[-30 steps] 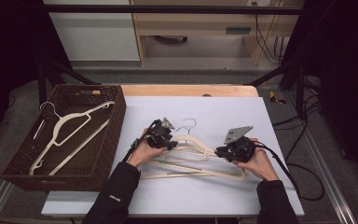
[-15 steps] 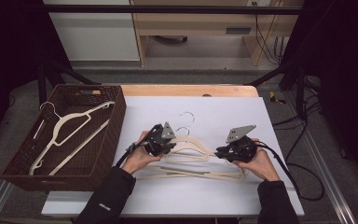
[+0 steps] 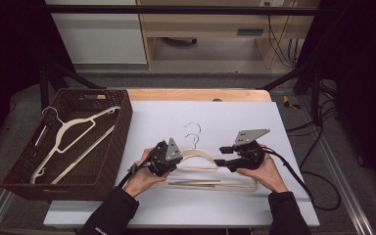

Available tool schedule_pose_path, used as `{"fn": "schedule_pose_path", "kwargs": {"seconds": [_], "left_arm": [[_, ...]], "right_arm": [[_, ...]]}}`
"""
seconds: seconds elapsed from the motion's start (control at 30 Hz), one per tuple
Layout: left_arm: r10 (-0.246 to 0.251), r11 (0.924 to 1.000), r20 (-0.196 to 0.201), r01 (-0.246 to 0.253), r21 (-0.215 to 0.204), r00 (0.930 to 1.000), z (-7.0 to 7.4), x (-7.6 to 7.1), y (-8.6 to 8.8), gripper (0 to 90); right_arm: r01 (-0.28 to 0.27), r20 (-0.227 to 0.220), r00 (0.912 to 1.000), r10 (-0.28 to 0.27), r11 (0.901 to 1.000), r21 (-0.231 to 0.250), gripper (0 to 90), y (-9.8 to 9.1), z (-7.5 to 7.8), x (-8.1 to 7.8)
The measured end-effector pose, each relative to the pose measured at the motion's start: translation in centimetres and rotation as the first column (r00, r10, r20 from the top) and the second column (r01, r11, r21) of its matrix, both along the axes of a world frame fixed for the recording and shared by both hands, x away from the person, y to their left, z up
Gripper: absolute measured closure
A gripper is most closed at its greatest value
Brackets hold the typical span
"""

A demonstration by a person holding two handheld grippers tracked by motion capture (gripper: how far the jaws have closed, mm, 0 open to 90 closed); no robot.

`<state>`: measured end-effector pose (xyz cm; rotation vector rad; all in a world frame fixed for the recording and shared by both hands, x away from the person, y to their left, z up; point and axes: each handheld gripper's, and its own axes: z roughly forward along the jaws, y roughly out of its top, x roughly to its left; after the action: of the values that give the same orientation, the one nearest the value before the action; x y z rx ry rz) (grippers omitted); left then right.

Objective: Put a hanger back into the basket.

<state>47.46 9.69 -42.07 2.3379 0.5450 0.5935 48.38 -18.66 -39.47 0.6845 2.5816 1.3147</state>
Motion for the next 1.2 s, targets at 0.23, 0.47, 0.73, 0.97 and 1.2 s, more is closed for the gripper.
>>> {"fn": "schedule_pose_path", "kwargs": {"seconds": [0.23,0.47,0.73,0.97,1.2], "left_arm": [[-0.017,0.9997,0.039,0.016,0.021,0.9991,0.4,-1.3,-0.1,76.9],[-0.048,0.9988,0.048,0.047,0.016,0.9977,0.5,-2.6,-0.4,77.3],[-0.056,0.9981,0.017,0.057,-0.025,0.9983,0.6,-2.8,-0.3,77.4],[-0.093,0.9938,-0.035,0.091,-0.064,0.9950,1.5,-2.7,0.5,60.0],[-0.190,0.9773,-0.154,0.172,-0.124,0.9697,2.6,-1.7,1.9,56.4]], "right_arm": [[-0.038,-0.054,0.9979,0.036,0.9987,-0.034,51.2,1.7,-0.9,0.9],[-0.090,-0.110,0.9903,0.085,0.9951,-0.042,69.6,2.5,-1.7,1.1],[-0.159,-0.149,0.9770,0.152,0.9869,-0.031,81.8,2.6,-1.7,0.9],[-0.214,-0.175,0.9622,0.209,0.9766,-0.015,84.2,2.6,-1.3,0.4],[-0.243,-0.143,0.9607,0.238,0.9699,-0.018,84.6,2.7,-0.9,-0.1]]}}
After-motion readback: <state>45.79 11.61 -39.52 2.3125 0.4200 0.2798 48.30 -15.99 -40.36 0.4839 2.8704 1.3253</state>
